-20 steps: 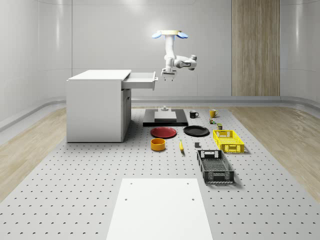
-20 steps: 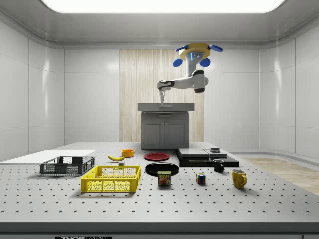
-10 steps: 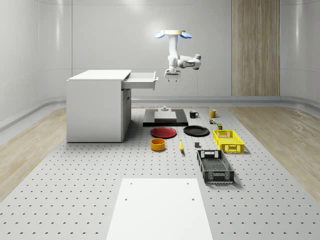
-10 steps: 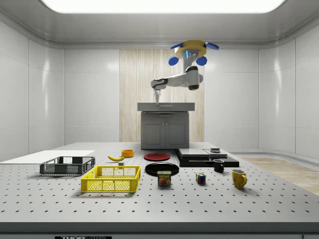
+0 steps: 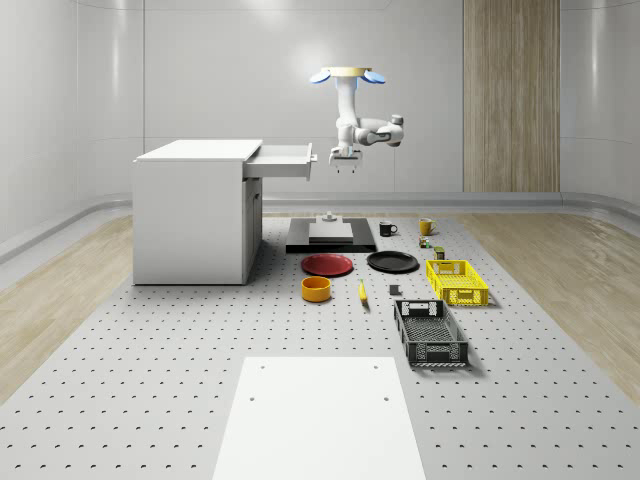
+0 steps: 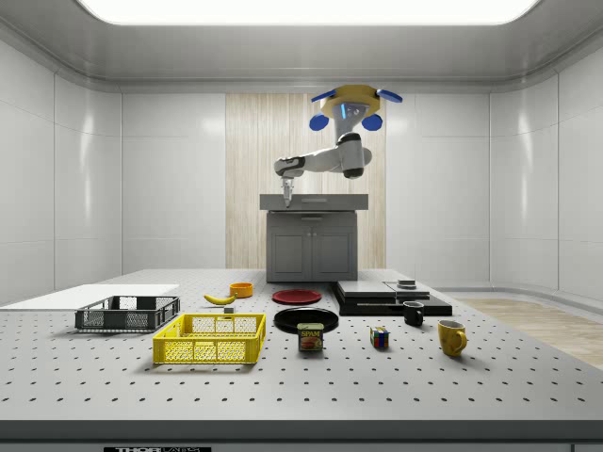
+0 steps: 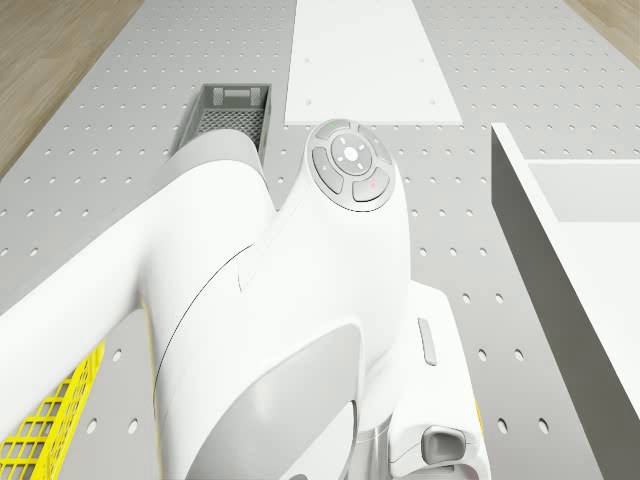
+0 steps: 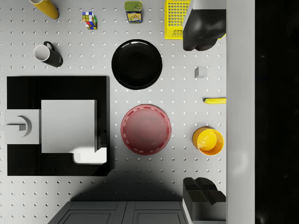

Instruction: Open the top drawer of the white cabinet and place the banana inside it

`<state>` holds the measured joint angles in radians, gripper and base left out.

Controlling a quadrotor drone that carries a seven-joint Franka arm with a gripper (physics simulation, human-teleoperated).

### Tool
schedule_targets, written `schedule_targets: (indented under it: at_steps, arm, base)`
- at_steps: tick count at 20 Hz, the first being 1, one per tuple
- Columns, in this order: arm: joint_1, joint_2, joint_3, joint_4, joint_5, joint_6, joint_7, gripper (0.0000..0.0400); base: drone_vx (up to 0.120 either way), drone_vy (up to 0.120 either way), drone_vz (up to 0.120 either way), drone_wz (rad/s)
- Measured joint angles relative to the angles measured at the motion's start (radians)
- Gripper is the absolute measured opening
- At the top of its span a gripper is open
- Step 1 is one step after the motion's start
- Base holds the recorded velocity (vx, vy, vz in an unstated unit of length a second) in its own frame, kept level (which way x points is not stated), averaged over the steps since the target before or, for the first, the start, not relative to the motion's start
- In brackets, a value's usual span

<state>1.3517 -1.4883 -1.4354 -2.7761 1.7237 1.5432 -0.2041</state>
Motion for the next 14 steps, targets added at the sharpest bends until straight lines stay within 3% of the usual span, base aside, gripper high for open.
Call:
schedule_targets:
  at_steps: [14]
  arm:
    - [0.005,-0.033,-0.002,0.001,-0.013,0.03,-0.004,0.04]
  base:
    - [0.12,0.0,-0.12,0.0]
